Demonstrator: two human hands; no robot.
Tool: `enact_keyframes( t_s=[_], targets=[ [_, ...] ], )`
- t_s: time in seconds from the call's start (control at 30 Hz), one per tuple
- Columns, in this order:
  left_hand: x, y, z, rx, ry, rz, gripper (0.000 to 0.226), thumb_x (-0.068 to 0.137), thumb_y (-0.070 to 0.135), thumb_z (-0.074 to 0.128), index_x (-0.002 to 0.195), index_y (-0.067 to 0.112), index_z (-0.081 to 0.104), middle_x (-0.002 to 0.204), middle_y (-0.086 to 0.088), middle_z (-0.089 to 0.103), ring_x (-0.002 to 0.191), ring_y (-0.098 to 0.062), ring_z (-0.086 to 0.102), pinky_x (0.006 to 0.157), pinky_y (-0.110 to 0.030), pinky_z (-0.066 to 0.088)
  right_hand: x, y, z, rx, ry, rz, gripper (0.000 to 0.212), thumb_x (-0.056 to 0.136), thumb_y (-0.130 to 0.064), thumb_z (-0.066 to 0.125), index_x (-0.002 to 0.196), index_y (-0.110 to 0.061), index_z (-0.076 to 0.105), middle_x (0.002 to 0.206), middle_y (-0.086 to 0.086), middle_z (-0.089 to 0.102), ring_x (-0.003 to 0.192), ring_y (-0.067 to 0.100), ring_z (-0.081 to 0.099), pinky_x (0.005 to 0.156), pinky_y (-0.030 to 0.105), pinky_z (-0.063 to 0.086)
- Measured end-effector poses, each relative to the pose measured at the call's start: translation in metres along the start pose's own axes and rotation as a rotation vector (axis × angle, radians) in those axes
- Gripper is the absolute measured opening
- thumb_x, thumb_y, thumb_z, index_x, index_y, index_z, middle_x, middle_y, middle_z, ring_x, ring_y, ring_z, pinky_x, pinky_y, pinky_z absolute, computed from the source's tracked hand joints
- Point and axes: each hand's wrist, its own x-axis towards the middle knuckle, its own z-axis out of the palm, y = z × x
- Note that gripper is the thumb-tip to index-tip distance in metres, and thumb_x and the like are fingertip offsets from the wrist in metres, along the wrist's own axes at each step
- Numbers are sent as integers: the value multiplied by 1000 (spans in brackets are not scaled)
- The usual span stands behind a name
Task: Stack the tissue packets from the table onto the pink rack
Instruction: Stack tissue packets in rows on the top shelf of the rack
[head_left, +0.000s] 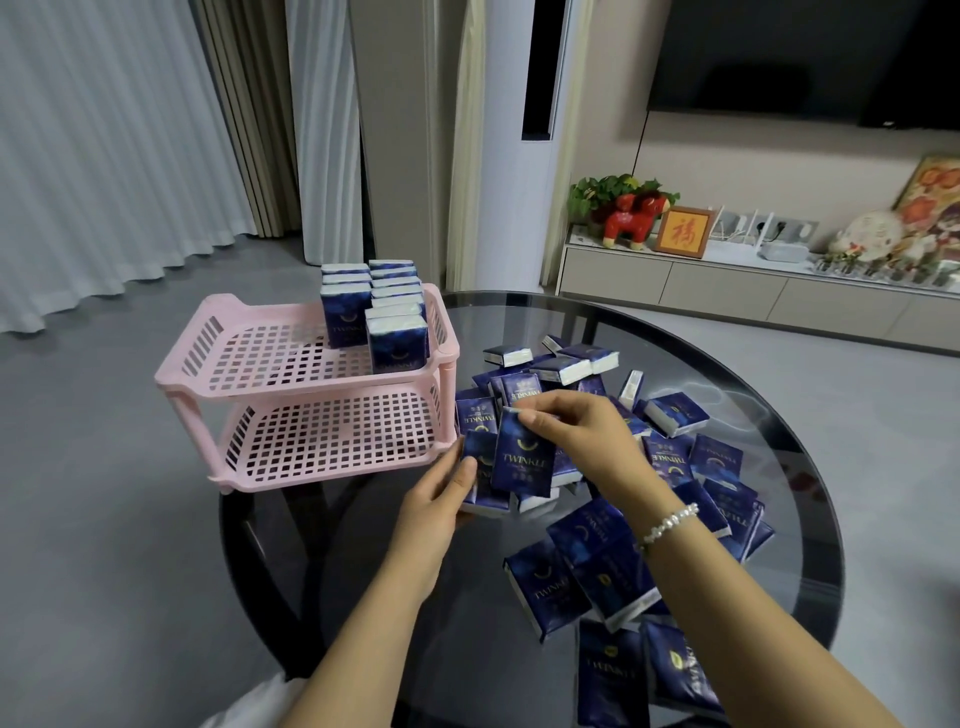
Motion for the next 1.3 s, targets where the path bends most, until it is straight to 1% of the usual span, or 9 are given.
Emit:
enact_keyframes(
  t_s=[0.1, 0.27, 0.4, 0.5, 0.7, 0.83, 1.0, 1.07, 1.3],
  targets=[
    [0, -3, 0, 23, -18, -13, 60, 67, 62, 66, 123, 41, 58, 126, 16, 61, 122, -18, 55, 107, -47, 40, 2, 12, 10, -60, 51, -28, 10, 87, -16, 65, 93, -17, 72, 88, -3, 71, 80, 4, 65, 77, 18, 52],
    [1, -3, 7, -43, 16, -58, 34, 93, 36, 45, 125, 29, 56, 113, -1, 69, 103, -18, 66, 93, -39, 51, -2, 27, 29, -131, 122, -47, 10, 87, -23, 65, 93, -20, 72, 88, -10, 70, 83, 4, 65, 74, 20, 53],
    [-1, 0, 9, -75, -15, -77, 53, 81, 53, 45, 121, 21, 61, 107, -4, 73, 101, -18, 68, 98, -44, 49, -3, 34, 37, -162, 173, -44, 8, 88, -27, 64, 91, -24, 71, 86, -13, 69, 82, 3, 64, 72, 20, 52],
    [-3, 1, 7, -35, -63, -89, 51, 78, 48, 55, 122, 24, 60, 112, -1, 71, 105, -16, 66, 100, -42, 47, -3, 36, 37, -171, 165, -59, 10, 87, -26, 65, 93, -23, 72, 88, -12, 70, 83, 2, 65, 75, 19, 52],
    [-6, -2, 3, -14, -16, -78, 38, 92, 22, 56, 130, 26, 55, 115, 2, 70, 103, -13, 66, 90, -34, 50, -8, 30, 10, -171, 27, -2, 12, 87, -24, 66, 97, -21, 71, 85, -7, 71, 81, 7, 67, 73, 18, 54],
    [-10, -4, 1, 3, 78, -53, 38, 93, 20, 56, 130, 29, 54, 116, 4, 69, 102, -13, 65, 88, -32, 50, -18, 29, -14, -467, -181, 57, 16, 83, -27, 70, 98, -22, 71, 86, -10, 69, 75, -2, 60, 66, 12, 47],
    [-18, -3, -7, -6, 130, -52, 41, 93, 21, 55, 134, 28, 53, 115, 1, 69, 98, -13, 67, 78, -29, 50, -30, 40, -16, -914, -561, 96, 51, 67, -46, 78, 114, -36, 63, 119, -5, 55, 112, 15, 39, 99, 31, 37],
    [-22, -2, -8, -10, 128, -54, 41, 93, 20, 54, 134, 27, 53, 115, 0, 70, 97, -14, 67, 77, -29, 51, -33, 42, -11, -995, -635, 84, 55, 65, -47, 79, 116, -37, 61, 120, -5, 52, 113, 19, 32, 101, 35, 29],
    [-27, -1, -9, -5, 126, -37, 41, 93, 19, 55, 133, 29, 53, 115, 1, 69, 100, -14, 66, 83, -31, 51, -34, 47, -1, -1019, -627, 28, 50, 68, -45, 77, 112, -27, 63, 112, -2, 55, 105, 18, 31, 86, 30, 25]
  ],
)
